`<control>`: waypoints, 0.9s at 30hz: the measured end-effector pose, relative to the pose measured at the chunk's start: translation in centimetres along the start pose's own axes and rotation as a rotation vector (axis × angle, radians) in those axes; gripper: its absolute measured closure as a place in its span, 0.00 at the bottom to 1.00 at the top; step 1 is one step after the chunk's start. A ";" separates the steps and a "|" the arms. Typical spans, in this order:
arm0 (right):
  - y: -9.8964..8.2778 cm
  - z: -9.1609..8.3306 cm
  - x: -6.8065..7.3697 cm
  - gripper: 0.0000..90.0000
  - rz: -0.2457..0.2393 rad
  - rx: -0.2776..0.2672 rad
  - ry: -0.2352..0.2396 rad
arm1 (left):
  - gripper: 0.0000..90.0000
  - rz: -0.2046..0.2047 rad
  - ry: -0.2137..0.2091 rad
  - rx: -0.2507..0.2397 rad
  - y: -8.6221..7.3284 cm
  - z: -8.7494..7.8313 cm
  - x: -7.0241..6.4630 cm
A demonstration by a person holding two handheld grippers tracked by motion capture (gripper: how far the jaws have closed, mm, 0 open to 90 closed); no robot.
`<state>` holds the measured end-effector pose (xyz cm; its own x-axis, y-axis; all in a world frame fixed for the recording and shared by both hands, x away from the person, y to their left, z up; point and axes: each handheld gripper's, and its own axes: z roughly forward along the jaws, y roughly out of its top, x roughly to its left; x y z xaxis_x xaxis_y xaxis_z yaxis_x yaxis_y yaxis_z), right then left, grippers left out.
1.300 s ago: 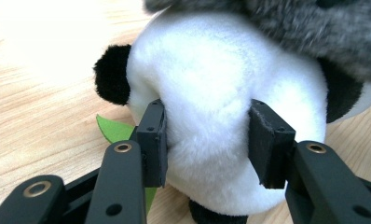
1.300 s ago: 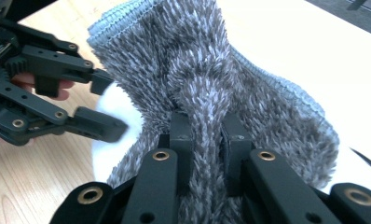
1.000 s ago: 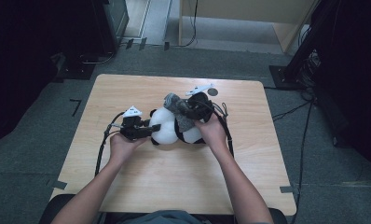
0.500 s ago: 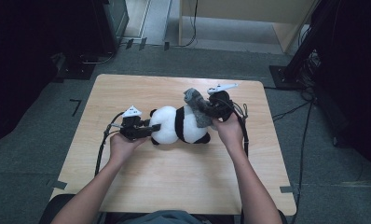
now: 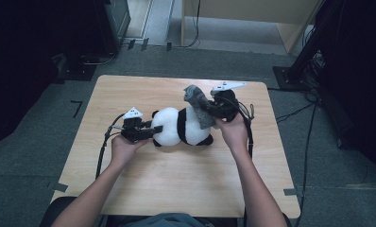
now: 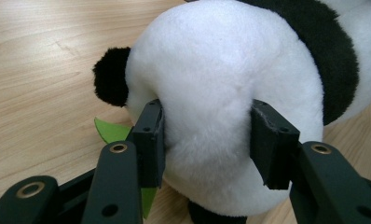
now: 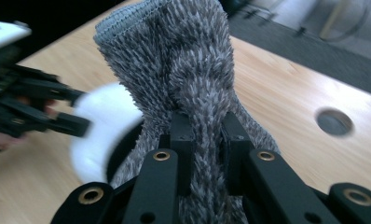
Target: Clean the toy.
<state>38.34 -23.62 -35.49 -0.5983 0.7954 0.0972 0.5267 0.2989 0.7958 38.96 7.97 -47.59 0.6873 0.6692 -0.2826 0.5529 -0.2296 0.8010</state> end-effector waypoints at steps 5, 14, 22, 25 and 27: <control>1.4 1.3 3.2 0.89 -0.049 -0.014 0.064 | 0.57 0.002 -0.002 -0.002 0.0 -0.1 0.0; 1.0 7.2 7.8 0.89 -0.095 0.056 0.152 | 0.53 -0.004 -0.004 -0.012 0.0 -0.1 0.1; -0.9 10.4 8.1 0.88 -0.089 0.113 0.170 | 0.51 0.011 0.013 -0.004 0.0 0.1 0.1; -1.0 10.0 7.7 0.88 -0.093 0.117 0.165 | 0.51 0.016 0.019 -0.003 0.0 0.2 0.0; -1.1 9.6 7.4 0.88 -0.098 0.120 0.152 | 0.51 0.011 0.018 -0.002 0.0 0.2 0.0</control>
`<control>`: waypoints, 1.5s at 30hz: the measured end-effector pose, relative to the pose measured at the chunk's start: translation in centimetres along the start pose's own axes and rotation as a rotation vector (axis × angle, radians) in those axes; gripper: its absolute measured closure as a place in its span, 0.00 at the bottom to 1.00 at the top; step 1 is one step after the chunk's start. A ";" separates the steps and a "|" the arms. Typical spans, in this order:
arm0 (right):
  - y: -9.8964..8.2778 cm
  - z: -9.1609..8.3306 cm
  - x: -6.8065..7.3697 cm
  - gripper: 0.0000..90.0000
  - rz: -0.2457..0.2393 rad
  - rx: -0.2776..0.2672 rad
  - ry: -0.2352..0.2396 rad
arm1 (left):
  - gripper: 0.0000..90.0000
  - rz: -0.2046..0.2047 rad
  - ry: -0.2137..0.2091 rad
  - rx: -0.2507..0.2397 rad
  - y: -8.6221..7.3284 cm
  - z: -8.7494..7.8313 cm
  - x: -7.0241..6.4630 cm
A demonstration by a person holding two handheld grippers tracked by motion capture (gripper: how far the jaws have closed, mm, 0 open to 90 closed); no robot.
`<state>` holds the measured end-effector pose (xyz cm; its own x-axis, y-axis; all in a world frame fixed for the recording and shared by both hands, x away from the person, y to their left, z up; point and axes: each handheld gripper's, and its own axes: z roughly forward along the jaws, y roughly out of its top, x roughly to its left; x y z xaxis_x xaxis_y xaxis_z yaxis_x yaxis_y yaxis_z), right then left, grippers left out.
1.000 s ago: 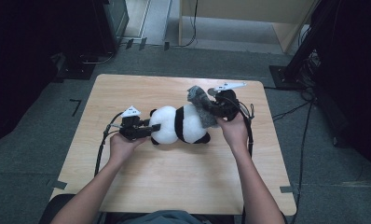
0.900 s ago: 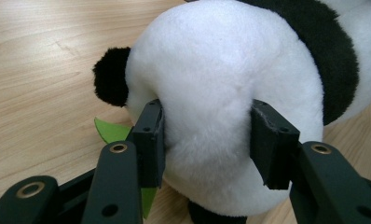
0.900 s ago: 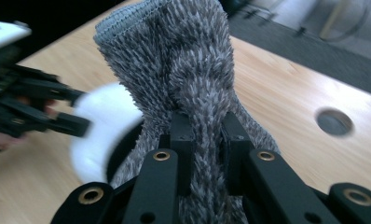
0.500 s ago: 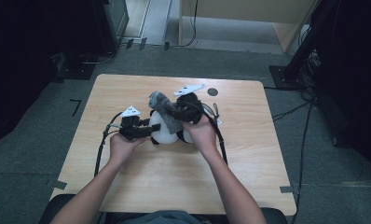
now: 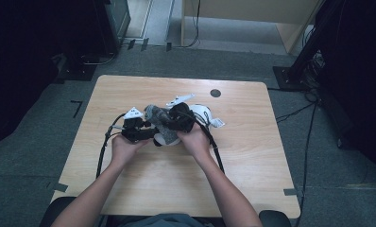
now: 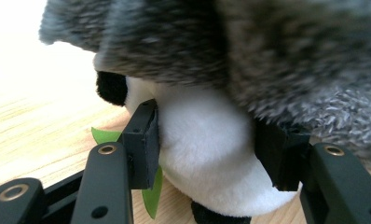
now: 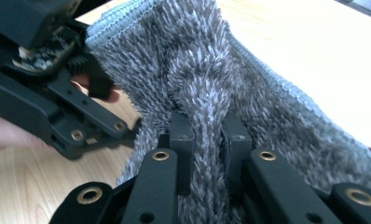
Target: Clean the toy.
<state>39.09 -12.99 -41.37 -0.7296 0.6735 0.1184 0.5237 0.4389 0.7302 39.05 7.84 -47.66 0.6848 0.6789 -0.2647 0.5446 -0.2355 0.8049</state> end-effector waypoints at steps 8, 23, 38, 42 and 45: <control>-0.8 -2.1 -1.3 0.88 -0.004 0.001 -0.056 | 0.50 -0.007 0.002 0.002 0.1 0.0 0.0; -2.2 -6.8 -4.4 0.88 0.059 -0.050 -0.122 | 0.50 -0.003 -0.001 0.000 0.1 0.1 0.1; -5.2 -10.2 -7.9 0.88 0.158 -0.082 -0.195 | 0.49 -0.009 -0.005 0.000 0.1 0.1 0.1; -6.0 -10.3 -8.6 0.88 0.190 -0.089 -0.196 | 0.49 -0.011 -0.010 -0.002 0.1 0.1 0.2; -6.2 -10.4 -9.0 0.88 0.198 -0.082 -0.205 | 0.48 -0.015 -0.014 -0.005 0.0 0.1 0.2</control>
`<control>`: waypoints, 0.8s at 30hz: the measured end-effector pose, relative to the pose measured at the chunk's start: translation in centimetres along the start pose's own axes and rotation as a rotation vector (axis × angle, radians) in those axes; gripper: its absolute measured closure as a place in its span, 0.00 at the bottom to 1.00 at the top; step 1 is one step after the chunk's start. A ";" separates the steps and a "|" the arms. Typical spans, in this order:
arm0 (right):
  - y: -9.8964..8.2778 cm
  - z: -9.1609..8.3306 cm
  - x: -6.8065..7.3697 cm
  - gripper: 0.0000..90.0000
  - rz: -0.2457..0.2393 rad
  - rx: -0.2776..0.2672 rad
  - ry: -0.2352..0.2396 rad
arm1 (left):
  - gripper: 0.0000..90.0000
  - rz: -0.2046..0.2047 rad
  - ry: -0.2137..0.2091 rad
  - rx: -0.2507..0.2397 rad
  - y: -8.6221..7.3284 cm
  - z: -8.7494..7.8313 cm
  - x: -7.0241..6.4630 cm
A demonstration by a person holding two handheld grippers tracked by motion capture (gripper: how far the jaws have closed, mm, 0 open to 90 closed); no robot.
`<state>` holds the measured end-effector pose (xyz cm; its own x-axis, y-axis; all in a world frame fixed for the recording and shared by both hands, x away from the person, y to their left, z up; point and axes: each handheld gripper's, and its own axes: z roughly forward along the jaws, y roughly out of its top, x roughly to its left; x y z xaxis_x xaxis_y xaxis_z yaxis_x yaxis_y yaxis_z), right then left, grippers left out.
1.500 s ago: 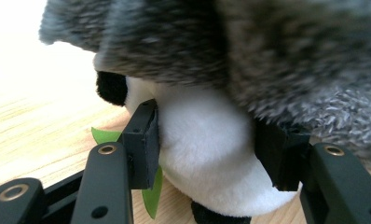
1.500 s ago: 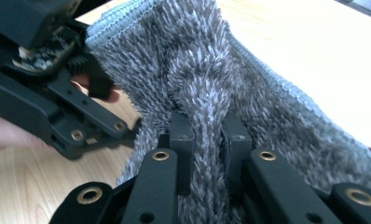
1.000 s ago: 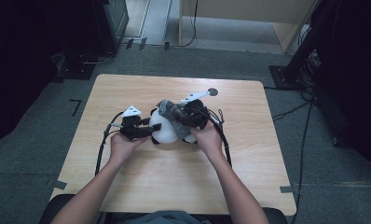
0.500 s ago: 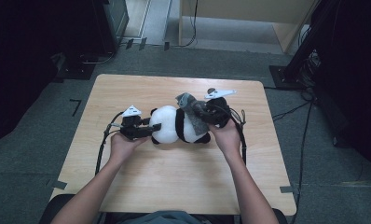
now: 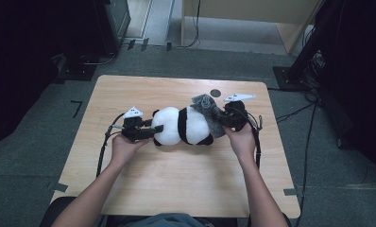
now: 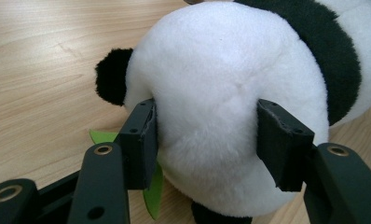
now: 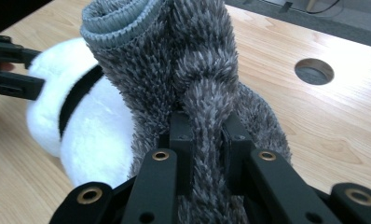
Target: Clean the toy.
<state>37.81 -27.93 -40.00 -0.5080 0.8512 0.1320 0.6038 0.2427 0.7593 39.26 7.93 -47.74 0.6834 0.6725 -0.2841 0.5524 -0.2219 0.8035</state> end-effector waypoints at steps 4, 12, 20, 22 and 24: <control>0.3 -0.8 -0.2 0.89 0.025 -0.021 0.013 | 0.48 0.005 -0.001 0.001 0.0 0.0 0.0; 3.0 -2.1 3.9 0.89 -0.061 -0.087 0.090 | 0.47 0.008 0.000 0.006 0.0 -0.1 0.0; 4.5 1.4 9.9 0.89 -0.158 -0.058 0.198 | 0.47 0.009 0.000 0.003 0.0 -0.1 0.0; 4.4 2.5 11.0 0.89 -0.167 -0.045 0.217 | 0.47 0.010 0.000 0.005 0.0 -0.1 0.0; 4.2 3.9 11.9 0.89 -0.169 -0.030 0.230 | 0.47 0.012 0.001 0.006 0.0 -0.2 0.0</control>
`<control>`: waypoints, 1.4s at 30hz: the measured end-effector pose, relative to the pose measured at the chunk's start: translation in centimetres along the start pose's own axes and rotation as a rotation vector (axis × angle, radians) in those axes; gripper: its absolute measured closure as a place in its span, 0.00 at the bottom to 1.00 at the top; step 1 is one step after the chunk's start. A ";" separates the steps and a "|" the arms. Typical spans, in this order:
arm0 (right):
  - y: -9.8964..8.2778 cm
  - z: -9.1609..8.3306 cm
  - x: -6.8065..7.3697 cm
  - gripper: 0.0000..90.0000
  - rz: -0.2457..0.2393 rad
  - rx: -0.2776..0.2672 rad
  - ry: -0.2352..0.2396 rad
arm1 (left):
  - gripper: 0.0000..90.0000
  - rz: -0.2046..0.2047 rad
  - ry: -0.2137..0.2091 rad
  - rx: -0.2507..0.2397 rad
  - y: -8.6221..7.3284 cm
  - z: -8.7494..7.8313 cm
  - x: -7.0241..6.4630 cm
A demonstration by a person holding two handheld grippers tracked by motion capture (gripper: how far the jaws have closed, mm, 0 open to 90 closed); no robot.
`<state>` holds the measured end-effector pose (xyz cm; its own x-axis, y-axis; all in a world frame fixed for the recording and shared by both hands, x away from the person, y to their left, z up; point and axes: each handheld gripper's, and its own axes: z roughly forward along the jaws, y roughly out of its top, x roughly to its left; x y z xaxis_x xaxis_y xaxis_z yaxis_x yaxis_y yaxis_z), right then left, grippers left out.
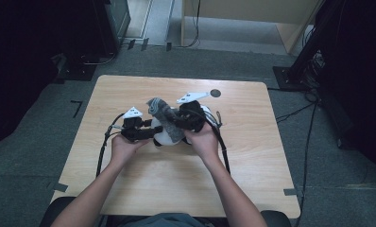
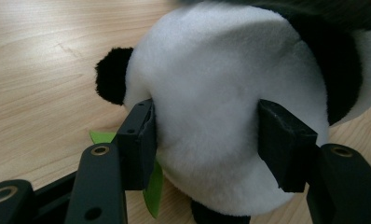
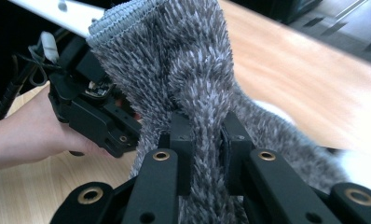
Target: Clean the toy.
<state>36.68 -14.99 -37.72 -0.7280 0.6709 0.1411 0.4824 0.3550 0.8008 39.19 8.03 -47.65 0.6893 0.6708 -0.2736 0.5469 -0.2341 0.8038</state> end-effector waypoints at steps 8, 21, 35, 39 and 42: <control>-2.3 4.5 -0.4 0.89 0.039 0.076 0.007 | 0.47 0.005 0.007 0.001 -0.1 0.1 0.0; -3.3 0.9 -2.1 0.89 0.016 0.079 -0.074 | 0.47 0.012 0.014 0.000 0.0 0.2 -0.1; -4.9 -5.1 -5.1 0.88 0.061 0.021 -0.146 | 0.47 0.014 0.020 0.000 0.0 0.3 -0.1; -6.0 -6.3 -6.2 0.88 0.102 -0.017 -0.153 | 0.47 0.002 0.005 -0.005 0.0 0.3 0.0; -6.4 -6.8 -6.8 0.88 0.116 -0.015 -0.167 | 0.47 0.003 0.002 -0.008 0.0 0.3 0.1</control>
<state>35.25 -26.30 -39.84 -0.5767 0.8056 0.1353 0.5502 0.2607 0.7933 39.38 7.89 -47.79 0.6901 0.6715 -0.2699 0.5406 -0.2304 0.8091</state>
